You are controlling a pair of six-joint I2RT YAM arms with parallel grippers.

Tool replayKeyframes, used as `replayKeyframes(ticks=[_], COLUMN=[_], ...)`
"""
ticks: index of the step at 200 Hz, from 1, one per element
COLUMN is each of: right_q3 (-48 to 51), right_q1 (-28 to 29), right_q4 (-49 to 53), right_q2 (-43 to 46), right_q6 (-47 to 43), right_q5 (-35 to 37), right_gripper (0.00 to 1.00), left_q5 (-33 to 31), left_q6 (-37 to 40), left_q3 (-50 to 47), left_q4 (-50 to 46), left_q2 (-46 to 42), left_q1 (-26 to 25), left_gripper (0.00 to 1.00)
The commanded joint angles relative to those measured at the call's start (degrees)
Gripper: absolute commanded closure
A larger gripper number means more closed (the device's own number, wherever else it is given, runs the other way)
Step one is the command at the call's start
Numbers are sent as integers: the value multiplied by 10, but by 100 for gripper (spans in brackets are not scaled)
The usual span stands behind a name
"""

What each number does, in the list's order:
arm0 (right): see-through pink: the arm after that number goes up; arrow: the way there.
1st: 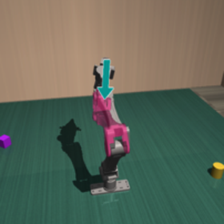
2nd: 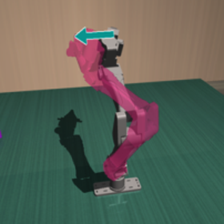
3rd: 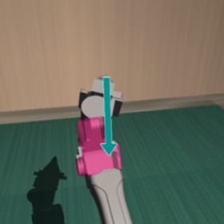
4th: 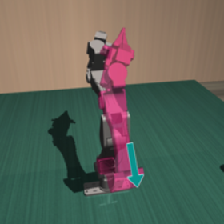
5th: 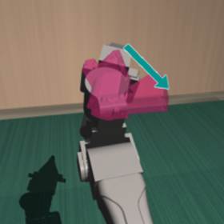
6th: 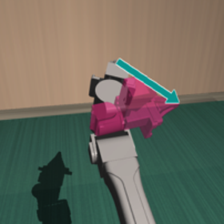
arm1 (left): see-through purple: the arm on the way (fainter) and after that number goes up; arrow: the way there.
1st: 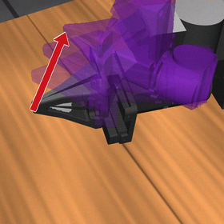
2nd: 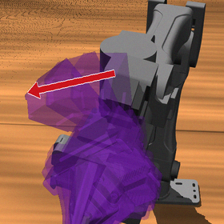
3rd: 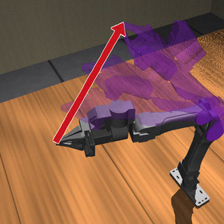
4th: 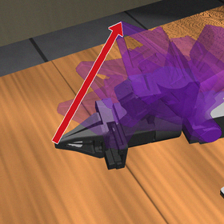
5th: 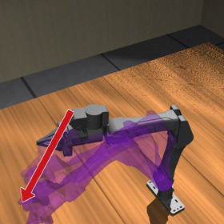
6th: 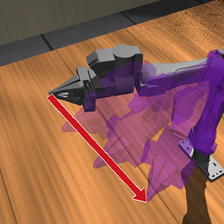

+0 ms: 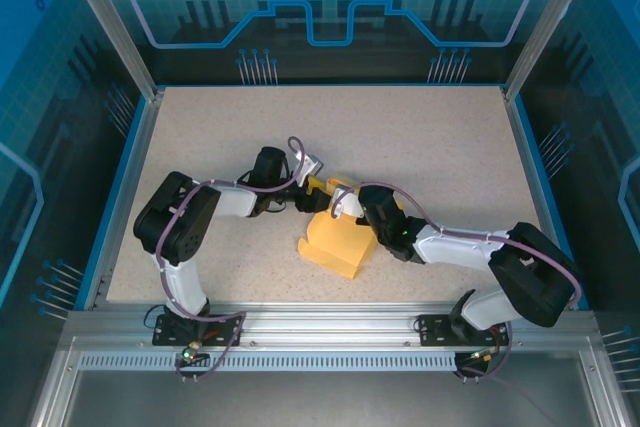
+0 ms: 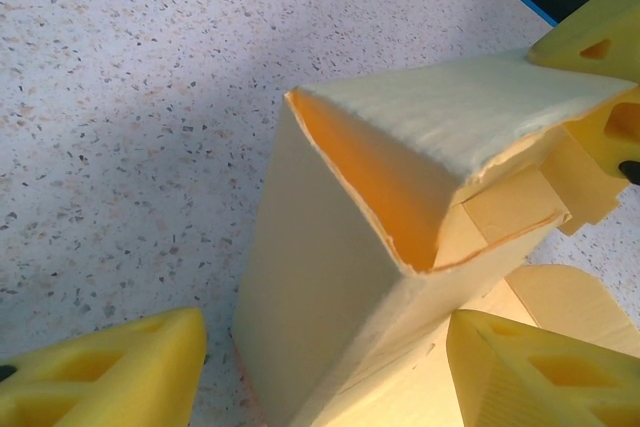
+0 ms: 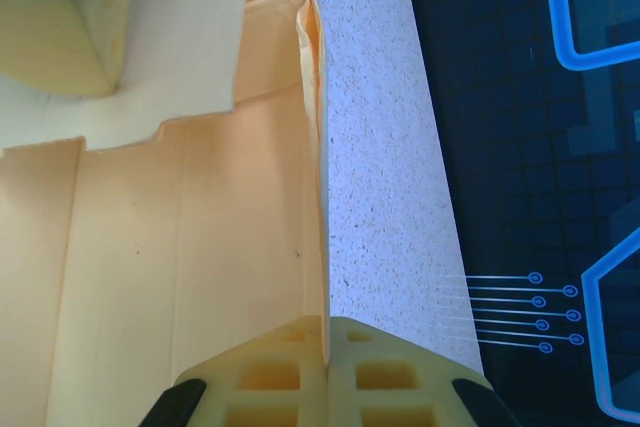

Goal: Fold the paper box

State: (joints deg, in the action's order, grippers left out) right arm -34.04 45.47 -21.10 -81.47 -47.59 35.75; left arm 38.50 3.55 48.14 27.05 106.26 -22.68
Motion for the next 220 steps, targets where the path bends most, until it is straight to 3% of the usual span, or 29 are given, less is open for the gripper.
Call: replayKeyframes(ticks=[1, 78, 129, 220], right_q3=[7, 2, -1, -46], right_q1=[8, 7, -2, -23], right_q4=[-13, -5, 15, 112], right_q2=[-8, -4, 13, 0], right_q6=[12, 15, 32, 97], right_q5=[-2, -10, -22, -45], right_gripper=[99, 99, 100, 100], left_q5=[-14, -67, -107, -119], left_q6=[19, -3, -24, -34], left_q3=[-9, -19, -39, -55], left_q4=[25, 77, 125, 172], left_q2=[10, 8, 5, 4], left_q1=[-5, -11, -16, -30], left_gripper=[35, 36, 43, 49])
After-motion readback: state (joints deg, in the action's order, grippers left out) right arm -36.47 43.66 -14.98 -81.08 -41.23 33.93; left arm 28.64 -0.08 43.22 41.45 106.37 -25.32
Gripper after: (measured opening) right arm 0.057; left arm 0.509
